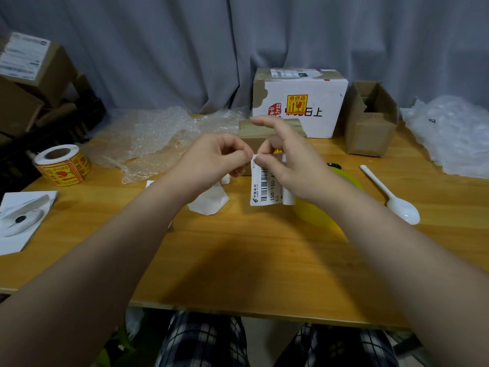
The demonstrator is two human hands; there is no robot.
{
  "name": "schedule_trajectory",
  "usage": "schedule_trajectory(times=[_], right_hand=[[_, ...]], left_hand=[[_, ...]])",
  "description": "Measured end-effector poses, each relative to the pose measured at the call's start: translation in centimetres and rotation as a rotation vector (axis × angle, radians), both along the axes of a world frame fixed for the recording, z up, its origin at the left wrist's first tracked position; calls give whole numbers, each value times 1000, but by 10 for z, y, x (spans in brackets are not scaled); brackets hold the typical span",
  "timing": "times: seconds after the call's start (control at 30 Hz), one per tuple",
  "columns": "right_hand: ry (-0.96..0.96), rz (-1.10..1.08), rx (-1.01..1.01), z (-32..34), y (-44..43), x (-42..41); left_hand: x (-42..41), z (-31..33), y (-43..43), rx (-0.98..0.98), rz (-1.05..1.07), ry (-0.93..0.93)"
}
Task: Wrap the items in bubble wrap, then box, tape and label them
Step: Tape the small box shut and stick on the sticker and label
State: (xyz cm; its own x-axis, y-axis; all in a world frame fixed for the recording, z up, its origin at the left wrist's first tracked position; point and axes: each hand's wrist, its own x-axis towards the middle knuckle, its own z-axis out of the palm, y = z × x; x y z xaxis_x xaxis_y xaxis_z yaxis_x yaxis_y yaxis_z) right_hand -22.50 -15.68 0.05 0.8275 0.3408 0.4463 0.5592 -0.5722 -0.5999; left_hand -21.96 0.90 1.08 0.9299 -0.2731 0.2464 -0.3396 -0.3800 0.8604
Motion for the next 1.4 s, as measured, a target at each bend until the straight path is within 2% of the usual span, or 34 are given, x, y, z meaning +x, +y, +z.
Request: schedule_trajectory(times=[0.2,0.53,0.6,0.7,0.77,0.87,0.97,1.4], right_hand=[[-63,15,-98,1,-4,1],[-47,34,-166,1,-7,2],[-153,-46,-142,-1,-7,3],[-460,-305,-80,-7,-5,5],[-515,-311,-27,-12,-3,6],[-391,-149,199,-18,1,2],[-316,-141,318,-19,3,-1],[-289,-99,301,-16,4,0]], left_hand=[[3,2,1,-37,-59,119],[3,6,4,26,-88,148],[2,6,2,-42,-70,167],[0,2,-3,-278,-34,220],[-2,-2,-8,-454,-1,253],[-4,-3,-16,-611,26,280],[-7,-3,-20,-643,18,277],[-4,-2,-14,-629,3,271]])
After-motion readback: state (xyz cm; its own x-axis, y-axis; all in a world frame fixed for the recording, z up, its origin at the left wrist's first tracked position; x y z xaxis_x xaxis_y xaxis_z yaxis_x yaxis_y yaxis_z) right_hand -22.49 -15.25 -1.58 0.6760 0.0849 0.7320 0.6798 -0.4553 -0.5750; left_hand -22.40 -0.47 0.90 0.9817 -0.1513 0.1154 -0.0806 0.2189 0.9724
